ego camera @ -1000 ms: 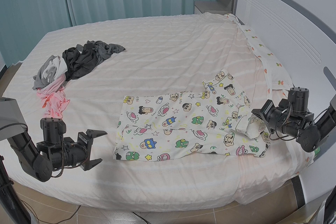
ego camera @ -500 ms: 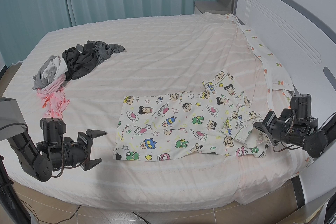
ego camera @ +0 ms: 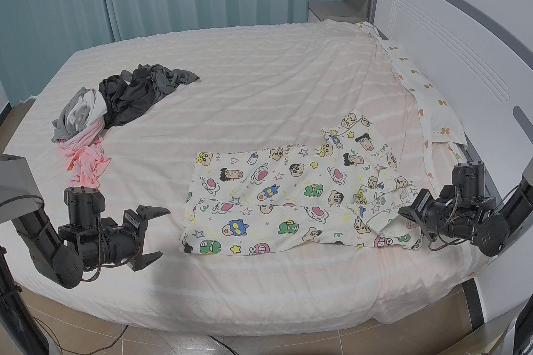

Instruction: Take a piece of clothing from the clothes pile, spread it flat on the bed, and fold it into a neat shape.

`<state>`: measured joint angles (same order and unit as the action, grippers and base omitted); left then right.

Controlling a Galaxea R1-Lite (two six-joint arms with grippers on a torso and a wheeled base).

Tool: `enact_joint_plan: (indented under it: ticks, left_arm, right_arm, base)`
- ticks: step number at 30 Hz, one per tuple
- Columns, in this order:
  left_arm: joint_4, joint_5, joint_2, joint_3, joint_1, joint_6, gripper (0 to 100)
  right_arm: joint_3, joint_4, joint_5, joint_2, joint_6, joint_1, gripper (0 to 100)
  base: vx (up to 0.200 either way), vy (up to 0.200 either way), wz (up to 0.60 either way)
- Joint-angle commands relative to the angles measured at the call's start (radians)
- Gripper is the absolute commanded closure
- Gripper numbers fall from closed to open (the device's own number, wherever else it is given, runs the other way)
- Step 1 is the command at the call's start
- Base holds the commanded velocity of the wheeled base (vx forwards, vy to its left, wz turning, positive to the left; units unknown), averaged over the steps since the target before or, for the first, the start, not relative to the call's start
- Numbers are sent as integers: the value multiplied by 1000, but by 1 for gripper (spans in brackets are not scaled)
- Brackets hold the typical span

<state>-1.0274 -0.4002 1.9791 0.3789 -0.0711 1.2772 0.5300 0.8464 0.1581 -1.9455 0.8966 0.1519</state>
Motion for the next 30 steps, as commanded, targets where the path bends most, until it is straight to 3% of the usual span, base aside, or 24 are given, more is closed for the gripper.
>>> enact_joint_plan:
  ticks: [1, 27, 28, 30]
  left_arm:
    - [0, 0, 1, 0, -1, 1, 0]
    - [0, 1, 4, -5, -1, -1, 0]
    - [0, 1, 4, -5, -1, -1, 0]
    - [0, 3, 4, -5, -1, -1, 0]
  right_arm:
    - [-8, 13, 0, -61, 1, -12, 100]
    - [-111, 241, 1, -283, 2, -12, 100]
    - [-114, 249, 1, -286, 2, -12, 0]
    - [-127, 264, 1, -286, 2, -12, 0]
  base:
    - [0, 0, 0]
    - [0, 0, 0]
    - [0, 0, 0]
    - [0, 0, 0]
